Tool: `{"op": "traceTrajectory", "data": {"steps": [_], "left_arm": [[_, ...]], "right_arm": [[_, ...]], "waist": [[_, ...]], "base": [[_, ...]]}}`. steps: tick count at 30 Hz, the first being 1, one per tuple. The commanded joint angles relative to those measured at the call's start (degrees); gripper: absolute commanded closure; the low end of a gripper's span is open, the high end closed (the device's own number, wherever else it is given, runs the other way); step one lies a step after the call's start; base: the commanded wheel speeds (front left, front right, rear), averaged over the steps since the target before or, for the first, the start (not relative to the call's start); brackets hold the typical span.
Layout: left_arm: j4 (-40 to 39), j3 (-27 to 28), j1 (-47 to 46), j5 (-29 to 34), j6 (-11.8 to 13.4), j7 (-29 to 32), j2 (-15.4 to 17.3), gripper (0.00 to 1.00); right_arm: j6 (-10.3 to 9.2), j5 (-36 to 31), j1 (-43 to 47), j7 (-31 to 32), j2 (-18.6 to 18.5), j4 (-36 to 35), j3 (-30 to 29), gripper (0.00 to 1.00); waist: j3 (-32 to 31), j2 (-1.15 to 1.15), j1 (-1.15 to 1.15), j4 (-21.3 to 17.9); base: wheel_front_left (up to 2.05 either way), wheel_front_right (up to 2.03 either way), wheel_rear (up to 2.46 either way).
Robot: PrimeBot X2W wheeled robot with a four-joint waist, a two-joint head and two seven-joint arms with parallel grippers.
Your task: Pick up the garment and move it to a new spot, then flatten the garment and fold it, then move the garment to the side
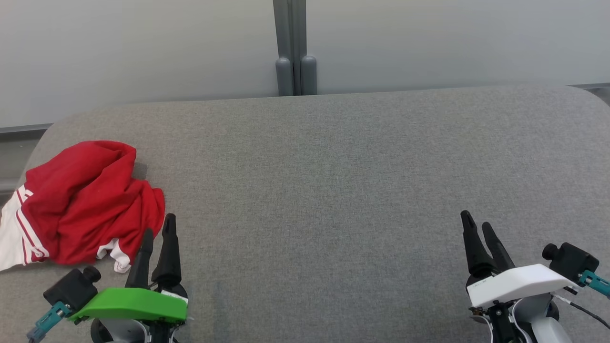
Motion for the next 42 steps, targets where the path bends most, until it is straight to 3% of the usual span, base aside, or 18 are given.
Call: {"op": "traceTrajectory", "data": {"steps": [1, 27, 42], "left_arm": [[-1.07, -0.43, -0.14, 2.43, 0.18, -0.63, 0.37, 0.00], [-2.55, -2.24, 0.36, 19.86, -0.01, -4.92, 0.53, 0.00], [-0.25, -2.94, 0.31, 25.33, -0.49, -6.98, 0.60, 0.00]], "right_arm": [[0.02, -2.05, -0.18, -0.67, -0.35, -1.08, -0.07, 0.00], [0.02, -18.80, 0.58, -4.97, -0.48, -2.99, 1.25, 0.00], [0.03, -24.70, 1.15, -7.02, -0.54, -3.53, 2.19, 0.00]], "waist": [[-0.03, 0.00, 0.00, 0.04], [0.20, 0.00, 0.00, 0.27], [0.38, 0.00, 0.00, 0.22]], "base": [[0.00, 0.00, 0.00], [0.00, 0.00, 0.00], [0.00, 0.00, 0.00]]}}
